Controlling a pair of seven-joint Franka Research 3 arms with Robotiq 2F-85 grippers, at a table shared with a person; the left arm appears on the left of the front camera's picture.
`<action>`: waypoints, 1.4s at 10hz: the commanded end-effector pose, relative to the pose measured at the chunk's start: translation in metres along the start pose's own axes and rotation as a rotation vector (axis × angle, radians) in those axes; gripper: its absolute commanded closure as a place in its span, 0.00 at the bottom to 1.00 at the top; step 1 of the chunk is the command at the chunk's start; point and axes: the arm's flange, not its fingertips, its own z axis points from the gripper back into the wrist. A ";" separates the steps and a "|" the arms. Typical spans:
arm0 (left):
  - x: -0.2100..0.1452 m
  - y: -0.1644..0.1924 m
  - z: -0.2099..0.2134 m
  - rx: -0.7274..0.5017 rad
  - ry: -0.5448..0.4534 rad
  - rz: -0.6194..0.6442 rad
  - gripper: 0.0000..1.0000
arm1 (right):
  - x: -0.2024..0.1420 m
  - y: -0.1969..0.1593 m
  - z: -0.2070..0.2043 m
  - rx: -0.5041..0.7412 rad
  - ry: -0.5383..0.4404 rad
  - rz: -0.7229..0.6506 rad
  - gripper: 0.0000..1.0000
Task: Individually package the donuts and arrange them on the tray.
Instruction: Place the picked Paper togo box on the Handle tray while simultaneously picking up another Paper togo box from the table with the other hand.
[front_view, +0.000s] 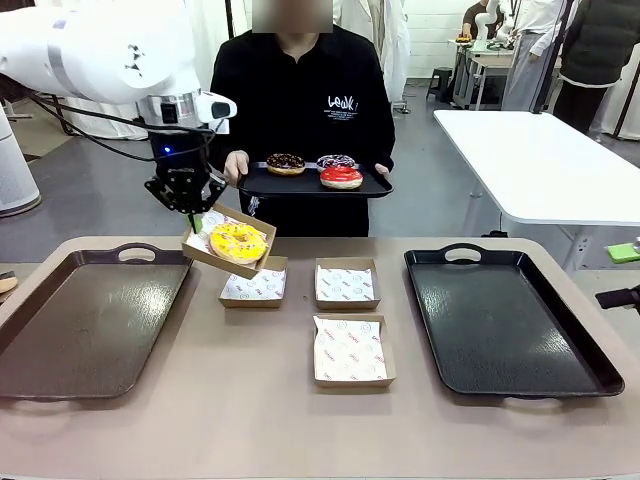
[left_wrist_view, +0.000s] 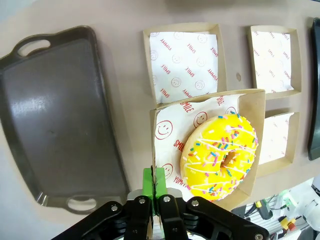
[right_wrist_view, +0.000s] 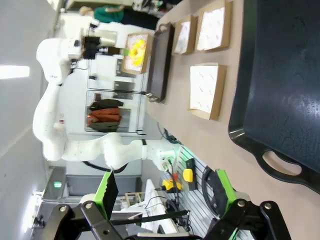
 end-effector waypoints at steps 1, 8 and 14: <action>-0.020 0.030 0.022 -0.014 0.007 -0.012 0.99 | 0.010 0.038 -0.031 -0.183 0.038 -0.054 0.00; -0.054 0.164 0.023 -0.033 -0.065 0.050 0.99 | 0.045 0.110 -0.188 -0.690 0.039 -0.072 0.00; -0.055 0.208 -0.017 0.033 -0.043 -0.006 0.99 | 0.040 0.092 -0.250 -0.755 0.070 -0.100 0.00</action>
